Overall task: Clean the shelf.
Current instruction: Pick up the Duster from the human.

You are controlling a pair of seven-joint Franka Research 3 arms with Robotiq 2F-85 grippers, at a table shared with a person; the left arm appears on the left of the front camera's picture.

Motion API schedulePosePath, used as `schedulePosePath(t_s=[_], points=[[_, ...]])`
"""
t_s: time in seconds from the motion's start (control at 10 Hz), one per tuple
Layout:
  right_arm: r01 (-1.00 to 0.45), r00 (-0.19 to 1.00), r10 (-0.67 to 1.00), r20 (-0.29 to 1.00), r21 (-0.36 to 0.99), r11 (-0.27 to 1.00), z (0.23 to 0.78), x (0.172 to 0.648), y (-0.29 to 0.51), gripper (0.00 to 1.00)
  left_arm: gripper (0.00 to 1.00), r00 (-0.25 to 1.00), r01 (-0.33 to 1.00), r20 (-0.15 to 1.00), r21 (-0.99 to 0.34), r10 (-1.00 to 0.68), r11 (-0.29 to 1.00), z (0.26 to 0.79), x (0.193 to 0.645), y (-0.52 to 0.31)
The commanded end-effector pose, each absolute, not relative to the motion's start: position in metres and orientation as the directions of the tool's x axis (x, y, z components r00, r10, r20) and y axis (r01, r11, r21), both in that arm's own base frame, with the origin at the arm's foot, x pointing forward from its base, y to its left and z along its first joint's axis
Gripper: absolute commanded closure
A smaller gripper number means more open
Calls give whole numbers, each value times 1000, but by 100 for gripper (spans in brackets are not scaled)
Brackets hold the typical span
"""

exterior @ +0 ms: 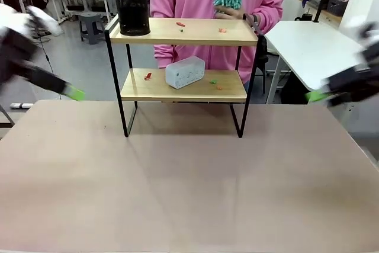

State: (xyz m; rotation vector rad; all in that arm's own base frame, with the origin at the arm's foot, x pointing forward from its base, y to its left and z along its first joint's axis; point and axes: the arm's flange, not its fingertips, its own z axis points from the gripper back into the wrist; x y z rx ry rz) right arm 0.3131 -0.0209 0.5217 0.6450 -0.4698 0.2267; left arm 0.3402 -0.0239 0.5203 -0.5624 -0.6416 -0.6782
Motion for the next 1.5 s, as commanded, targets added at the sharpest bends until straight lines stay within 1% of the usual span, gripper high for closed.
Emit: schedulePosePath(t_s=[0.0, 0.1, 0.2, 0.3, 0.4, 0.5, 1.4], points=[[-65, 841, -444, 307, 874, 482, 474, 256, -148, 0, 0, 698, 573, 714, -513, -53, 639, 481, 306, 91], [-30, 791, -568, 226, 942, 333, 445, 242, -186, 0, 0, 703, 500, 688, -660, 183, 561, 460, 304, 138], [2, 753, -642, 140, 977, 215, 416, 229, -209, 0, 0, 663, 432, 612, -783, 431, 447, 430, 298, 174], [46, 720, -689, 83, 985, 167, 390, 222, -214, 0, 0, 616, 378, 524, -852, 588, 363, 403, 295, 194], [91, 703, -710, 52, 983, 162, 374, 217, -211, 0, 0, 612, 268, 414, -910, 674, 316, 377, 301, 198], [7, 831, -510, 224, 911, 412, 427, 202, -241, 0, 0, 710, 444, 650, -713, 272, 544, 439, 281, 207], [7, 831, -510, 224, 911, 412, 427, 202, -241, 0, 0, 710, 444, 650, -713, 272, 544, 439, 281, 207]])
